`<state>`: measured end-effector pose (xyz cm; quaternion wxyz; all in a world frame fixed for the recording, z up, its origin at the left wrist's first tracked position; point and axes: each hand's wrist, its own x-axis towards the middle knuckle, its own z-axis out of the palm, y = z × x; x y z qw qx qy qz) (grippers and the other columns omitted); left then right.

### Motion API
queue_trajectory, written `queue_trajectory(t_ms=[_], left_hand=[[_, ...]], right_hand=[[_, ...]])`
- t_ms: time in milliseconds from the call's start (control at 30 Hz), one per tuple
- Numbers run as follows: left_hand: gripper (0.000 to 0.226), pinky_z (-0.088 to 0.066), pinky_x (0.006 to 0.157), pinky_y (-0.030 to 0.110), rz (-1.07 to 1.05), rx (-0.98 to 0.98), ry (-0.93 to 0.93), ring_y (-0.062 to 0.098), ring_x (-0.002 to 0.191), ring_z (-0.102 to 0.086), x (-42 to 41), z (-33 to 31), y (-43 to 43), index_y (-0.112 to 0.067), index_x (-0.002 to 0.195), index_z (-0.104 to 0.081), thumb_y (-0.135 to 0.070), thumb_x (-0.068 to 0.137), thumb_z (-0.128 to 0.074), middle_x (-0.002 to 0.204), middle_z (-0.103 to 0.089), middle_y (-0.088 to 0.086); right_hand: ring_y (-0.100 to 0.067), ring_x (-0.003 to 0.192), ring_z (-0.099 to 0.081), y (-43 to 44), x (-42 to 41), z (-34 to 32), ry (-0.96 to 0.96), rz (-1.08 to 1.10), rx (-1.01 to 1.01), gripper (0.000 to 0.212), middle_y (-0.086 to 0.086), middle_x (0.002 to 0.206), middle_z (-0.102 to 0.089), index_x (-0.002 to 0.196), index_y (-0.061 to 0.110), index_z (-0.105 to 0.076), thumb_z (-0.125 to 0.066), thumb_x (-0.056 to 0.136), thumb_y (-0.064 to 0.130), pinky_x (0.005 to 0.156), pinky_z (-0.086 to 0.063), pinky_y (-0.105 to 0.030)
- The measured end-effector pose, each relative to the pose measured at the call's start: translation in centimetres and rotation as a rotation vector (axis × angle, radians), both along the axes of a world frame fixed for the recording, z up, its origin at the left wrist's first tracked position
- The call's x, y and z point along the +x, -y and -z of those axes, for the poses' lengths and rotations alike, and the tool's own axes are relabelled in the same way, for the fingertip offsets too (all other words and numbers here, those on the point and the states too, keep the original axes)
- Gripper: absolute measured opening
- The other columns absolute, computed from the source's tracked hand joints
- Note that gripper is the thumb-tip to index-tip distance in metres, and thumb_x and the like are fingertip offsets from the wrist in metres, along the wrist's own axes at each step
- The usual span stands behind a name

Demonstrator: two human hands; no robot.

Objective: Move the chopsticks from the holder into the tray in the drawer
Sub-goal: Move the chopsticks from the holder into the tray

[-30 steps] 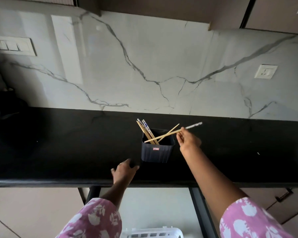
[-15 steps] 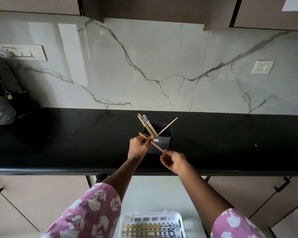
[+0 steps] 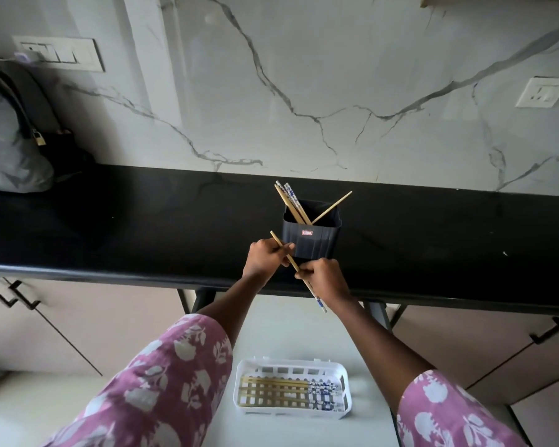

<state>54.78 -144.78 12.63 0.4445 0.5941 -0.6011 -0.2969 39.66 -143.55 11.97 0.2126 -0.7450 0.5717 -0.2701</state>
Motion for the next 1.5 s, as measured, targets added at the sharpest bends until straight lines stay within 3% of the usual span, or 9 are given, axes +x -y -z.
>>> queue_trajectory(t_ms=[167,267,400,533,833,1067,1300,1433,1500], left_hand=[[0.036,-0.052,0.071,0.029,-0.011,0.103,-0.050,0.009,0.059,-0.066,1.6,1.3,0.4,-0.020,0.067,-0.069,-0.047,0.088,-0.057,0.063,-0.070,0.003],[0.058,-0.049,0.084,0.036,-0.058,0.218,-0.015,0.023,0.086,-0.067,3.5,2.6,1.3,-0.020,0.085,-0.072,-0.069,0.083,-0.040,0.088,-0.072,0.008],[0.072,-0.036,0.102,0.041,-0.088,0.491,0.273,0.033,0.125,-0.046,5.6,5.6,2.8,-0.021,0.128,-0.054,-0.073,0.086,-0.026,0.134,-0.053,0.011],[0.073,-0.007,0.115,0.050,-0.087,0.683,0.514,0.034,0.146,-0.002,6.9,8.0,3.3,-0.028,0.149,-0.021,-0.069,0.089,-0.026,0.159,-0.009,0.005],[0.098,0.001,0.114,0.054,-0.229,0.913,0.600,0.046,0.140,0.017,4.7,8.1,5.1,-0.025,0.151,0.005,-0.072,0.081,-0.044,0.155,0.020,0.020],[0.096,-0.001,0.114,0.056,-0.224,0.945,0.653,0.051,0.139,0.014,4.5,8.7,5.8,-0.025,0.150,0.010,-0.073,0.082,-0.039,0.157,0.017,0.014],[0.095,0.001,0.113,0.057,-0.216,0.970,0.664,0.051,0.139,0.015,4.6,8.8,6.3,-0.027,0.150,0.011,-0.073,0.082,-0.038,0.157,0.018,0.014],[0.096,0.000,0.113,0.057,-0.217,0.985,0.680,0.052,0.138,0.014,4.5,8.9,6.5,-0.027,0.149,0.013,-0.074,0.082,-0.037,0.156,0.018,0.016],[0.097,0.000,0.113,0.057,-0.212,0.984,0.688,0.052,0.138,0.014,4.5,8.8,6.5,-0.026,0.149,0.014,-0.074,0.082,-0.037,0.156,0.019,0.016]], right_hand=[[-0.027,0.075,-0.069,0.0,0.5,1.5,0.003,-0.024,0.102,0.017,-0.017,0.082,-0.075,0.094,0.006,-0.075,-0.071,0.080,0.015,0.071,-0.053,-0.029],[-0.028,0.079,-0.068,-0.6,0.2,3.3,-0.033,-0.053,0.168,0.019,-0.018,0.085,-0.075,0.096,0.005,-0.074,-0.070,0.081,0.015,0.070,-0.048,-0.027],[-0.021,0.074,-0.065,-2.0,-0.1,5.9,-0.038,-0.095,0.306,0.017,-0.019,0.085,-0.075,0.091,0.002,-0.075,-0.071,0.080,0.014,0.071,-0.046,-0.026],[-0.022,0.090,-0.068,-3.8,-0.1,8.5,-0.128,-0.148,0.404,0.020,-0.014,0.096,-0.075,0.096,0.005,-0.074,-0.069,0.081,0.016,0.082,-0.050,-0.026],[-0.027,0.098,-0.066,-7.1,0.4,14.0,-0.455,-0.373,0.616,0.019,-0.016,0.097,-0.071,0.088,0.000,-0.071,-0.052,0.086,0.002,0.074,-0.047,-0.023],[-0.016,0.080,-0.042,-8.4,1.5,17.4,-0.639,-0.445,0.487,0.035,-0.009,0.077,-0.047,0.059,0.016,-0.038,-0.039,0.094,0.016,0.070,-0.028,-0.025],[-0.033,0.115,-0.054,-8.7,2.3,18.9,-0.666,-0.471,0.443,0.028,-0.023,0.119,-0.061,0.095,0.002,-0.061,-0.036,0.098,0.014,0.095,-0.039,-0.036],[-0.032,0.113,-0.056,-8.4,2.3,18.8,-0.667,-0.461,0.427,0.028,-0.021,0.115,-0.063,0.104,-0.001,-0.063,-0.038,0.096,0.007,0.091,-0.043,-0.036],[-0.031,0.109,-0.058,-8.4,2.2,18.6,-0.677,-0.481,0.442,0.021,-0.020,0.112,-0.064,0.090,0.002,-0.061,-0.040,0.091,-0.003,0.081,-0.045,-0.035]])
